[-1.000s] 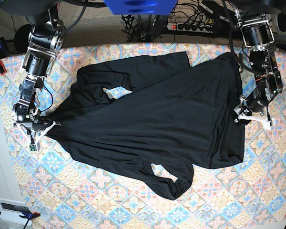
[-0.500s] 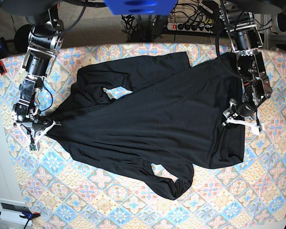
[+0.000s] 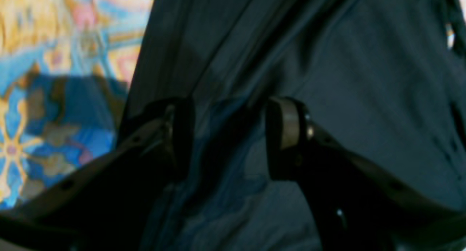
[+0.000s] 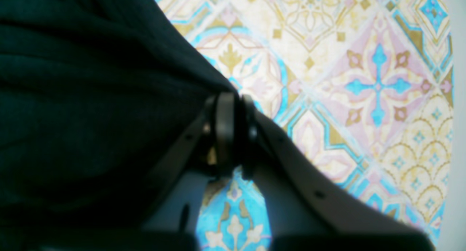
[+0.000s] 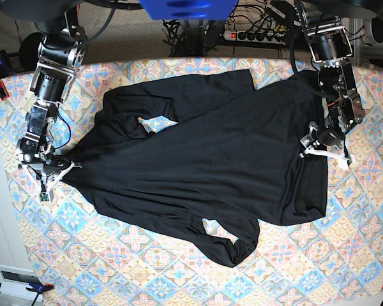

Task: Layout the t-shirt on the table in an organized manner, then fold the t-shirt properly
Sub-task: 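Move the left gripper down the shirt side and grasp the body edge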

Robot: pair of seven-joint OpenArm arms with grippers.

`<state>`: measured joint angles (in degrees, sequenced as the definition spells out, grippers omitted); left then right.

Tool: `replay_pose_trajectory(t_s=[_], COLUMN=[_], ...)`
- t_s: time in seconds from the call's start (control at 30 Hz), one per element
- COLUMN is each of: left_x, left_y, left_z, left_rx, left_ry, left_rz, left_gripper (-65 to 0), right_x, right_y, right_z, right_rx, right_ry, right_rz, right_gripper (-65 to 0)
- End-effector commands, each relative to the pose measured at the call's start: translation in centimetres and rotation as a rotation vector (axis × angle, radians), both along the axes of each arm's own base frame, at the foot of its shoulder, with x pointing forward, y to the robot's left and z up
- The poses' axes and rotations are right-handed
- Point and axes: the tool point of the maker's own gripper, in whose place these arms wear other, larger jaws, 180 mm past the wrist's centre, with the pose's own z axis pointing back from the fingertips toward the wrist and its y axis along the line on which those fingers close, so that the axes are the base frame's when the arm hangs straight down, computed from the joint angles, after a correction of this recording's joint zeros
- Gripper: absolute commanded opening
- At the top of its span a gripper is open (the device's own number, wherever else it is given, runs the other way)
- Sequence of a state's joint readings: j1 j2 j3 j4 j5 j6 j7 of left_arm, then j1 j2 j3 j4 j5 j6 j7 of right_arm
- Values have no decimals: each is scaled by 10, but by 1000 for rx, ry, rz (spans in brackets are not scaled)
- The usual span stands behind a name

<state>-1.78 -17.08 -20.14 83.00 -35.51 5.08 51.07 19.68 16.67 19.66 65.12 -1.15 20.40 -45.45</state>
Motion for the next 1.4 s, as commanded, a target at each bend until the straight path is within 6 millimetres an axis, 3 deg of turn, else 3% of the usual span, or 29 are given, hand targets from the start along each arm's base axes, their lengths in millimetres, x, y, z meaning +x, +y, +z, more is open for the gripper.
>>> replay_pose_trajectory(t_s=[0.0, 1.37], left_x=[14, 12], left_y=[6, 2], left_z=[18, 15], left_rx=[19, 17], left_ry=[-61, -46], left_rz=[1, -10], left_gripper=[-347, -348], right_x=[14, 15], right_y=[-9, 1], right_z=[22, 17], right_rx=[-19, -1], right_ry=[-63, -60], right_rz=[-6, 1], right_gripper=[-650, -650])
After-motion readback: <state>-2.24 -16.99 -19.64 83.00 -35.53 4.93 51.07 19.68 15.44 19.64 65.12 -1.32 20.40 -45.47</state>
